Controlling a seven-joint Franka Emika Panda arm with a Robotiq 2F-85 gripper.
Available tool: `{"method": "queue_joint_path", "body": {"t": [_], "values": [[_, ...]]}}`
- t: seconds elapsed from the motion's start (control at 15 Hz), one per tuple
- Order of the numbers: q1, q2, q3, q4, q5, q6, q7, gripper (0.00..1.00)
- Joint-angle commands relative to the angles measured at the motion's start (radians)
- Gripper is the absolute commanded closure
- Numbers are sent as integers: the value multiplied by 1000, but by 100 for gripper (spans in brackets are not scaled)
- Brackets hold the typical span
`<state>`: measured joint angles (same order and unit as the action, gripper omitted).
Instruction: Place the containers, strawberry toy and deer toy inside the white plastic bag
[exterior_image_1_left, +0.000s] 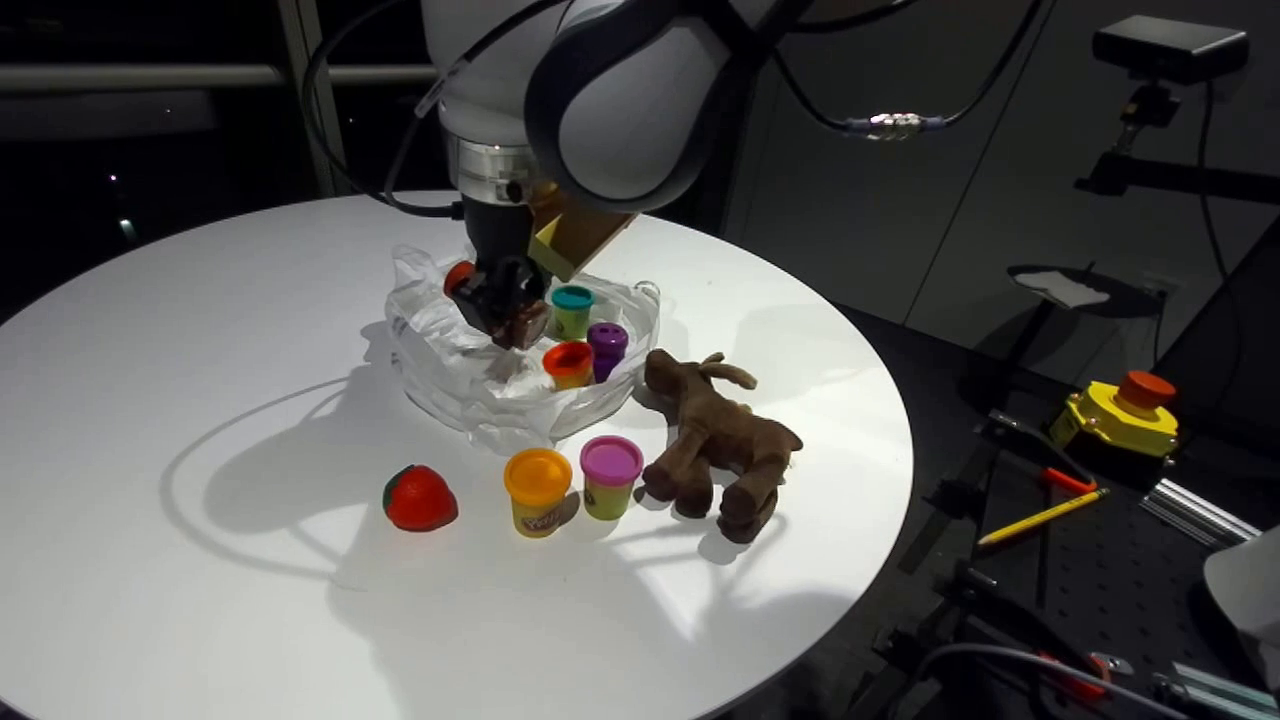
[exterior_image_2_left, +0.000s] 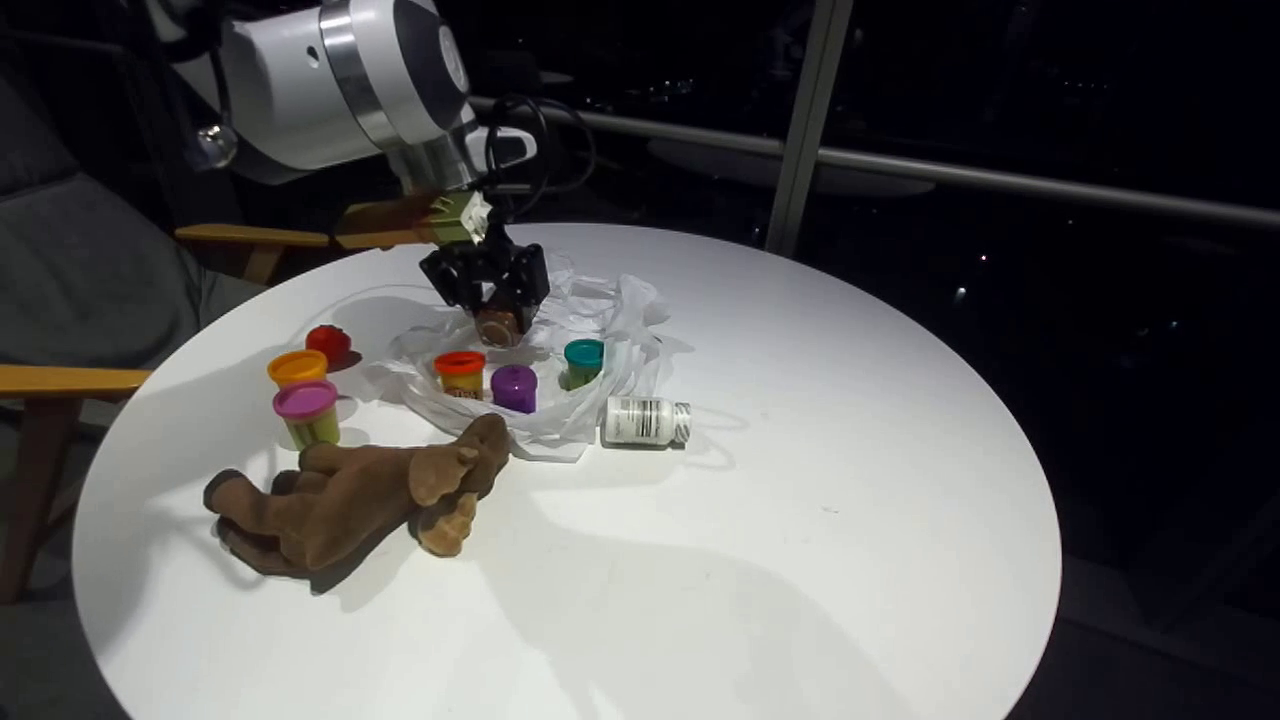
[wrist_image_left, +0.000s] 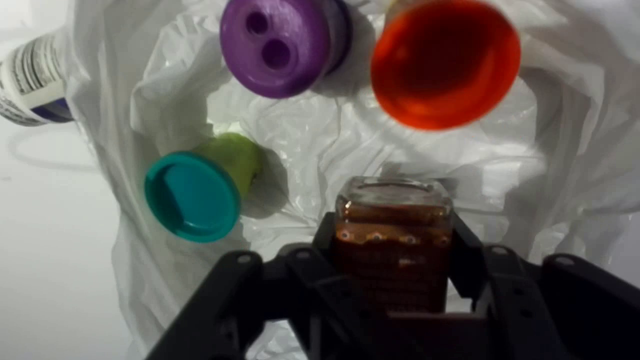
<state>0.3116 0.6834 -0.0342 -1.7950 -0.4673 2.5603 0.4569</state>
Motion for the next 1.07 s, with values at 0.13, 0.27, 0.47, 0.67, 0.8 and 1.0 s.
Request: {"method": "queue_joint_path", "body": {"t": [0.13,0.27,0.47,0.67,0.8,1.0], "values": [[34,94,-47,148,54,-23,-30,74],[33,102,-51,157,64,-36,-40,74],[25,96,-47,149,83,-66,-66,74],[32,78,-54,128,75,-82,-81,23],[49,41,-61,105,59,-74,-70,10],[88,-69,-71,36,49,-76,-22,0]]}}
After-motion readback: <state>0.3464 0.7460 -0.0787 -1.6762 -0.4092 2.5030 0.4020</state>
